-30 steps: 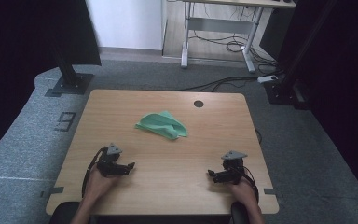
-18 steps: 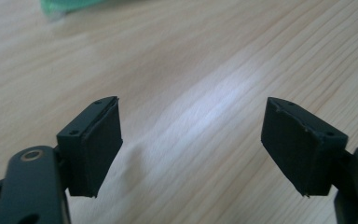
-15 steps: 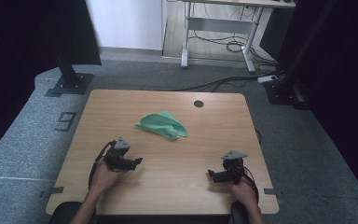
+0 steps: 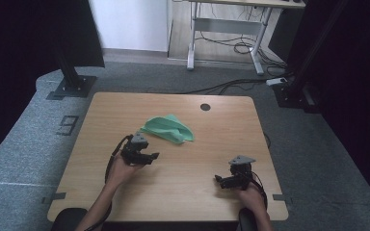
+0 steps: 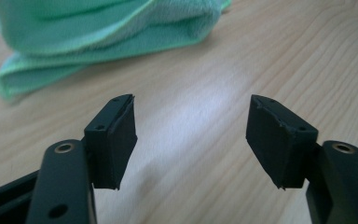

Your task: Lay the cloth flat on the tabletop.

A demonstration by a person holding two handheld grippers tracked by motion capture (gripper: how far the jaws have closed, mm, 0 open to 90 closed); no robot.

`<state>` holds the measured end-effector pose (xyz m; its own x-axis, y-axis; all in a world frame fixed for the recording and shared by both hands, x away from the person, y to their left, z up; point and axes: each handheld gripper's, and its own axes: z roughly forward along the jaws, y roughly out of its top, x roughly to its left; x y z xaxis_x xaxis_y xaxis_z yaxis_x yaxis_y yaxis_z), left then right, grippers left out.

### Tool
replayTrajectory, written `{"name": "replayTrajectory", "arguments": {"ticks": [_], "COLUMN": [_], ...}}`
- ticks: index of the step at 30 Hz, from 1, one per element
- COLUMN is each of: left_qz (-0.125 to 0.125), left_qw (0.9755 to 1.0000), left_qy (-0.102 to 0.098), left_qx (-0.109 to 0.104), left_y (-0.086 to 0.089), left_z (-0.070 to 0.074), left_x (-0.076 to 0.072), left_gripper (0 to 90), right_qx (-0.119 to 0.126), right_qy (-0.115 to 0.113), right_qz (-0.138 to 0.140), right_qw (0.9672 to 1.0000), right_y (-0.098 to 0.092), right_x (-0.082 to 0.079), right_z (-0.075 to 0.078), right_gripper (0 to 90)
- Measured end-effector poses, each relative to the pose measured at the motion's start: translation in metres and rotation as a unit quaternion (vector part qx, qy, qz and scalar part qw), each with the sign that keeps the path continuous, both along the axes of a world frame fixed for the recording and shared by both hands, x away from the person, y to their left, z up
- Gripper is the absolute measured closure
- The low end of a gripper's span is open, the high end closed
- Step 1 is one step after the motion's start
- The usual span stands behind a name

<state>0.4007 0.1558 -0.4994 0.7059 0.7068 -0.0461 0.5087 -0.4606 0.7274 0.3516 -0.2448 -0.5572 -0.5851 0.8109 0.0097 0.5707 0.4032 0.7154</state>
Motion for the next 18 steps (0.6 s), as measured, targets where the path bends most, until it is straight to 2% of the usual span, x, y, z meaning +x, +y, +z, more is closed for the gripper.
{"name": "replayTrajectory", "arguments": {"ticks": [8,18], "left_qz": [-0.011,-0.022], "left_qw": [0.9999,0.9998], "left_qy": [0.002,0.002], "left_qx": [0.002,0.003], "left_y": [-0.021,-0.042], "left_z": [0.005,0.008], "left_x": [0.018,0.031], "left_gripper": [34.7,37.6], "right_qx": [0.0,0.0], "right_qy": [0.0,0.0], "right_qz": [0.0,0.0], "right_qw": [1.0,1.0], "right_y": [0.0,0.0], "right_x": [0.0,0.0], "right_z": [0.0,0.0], "right_gripper": [0.0,0.0]}}
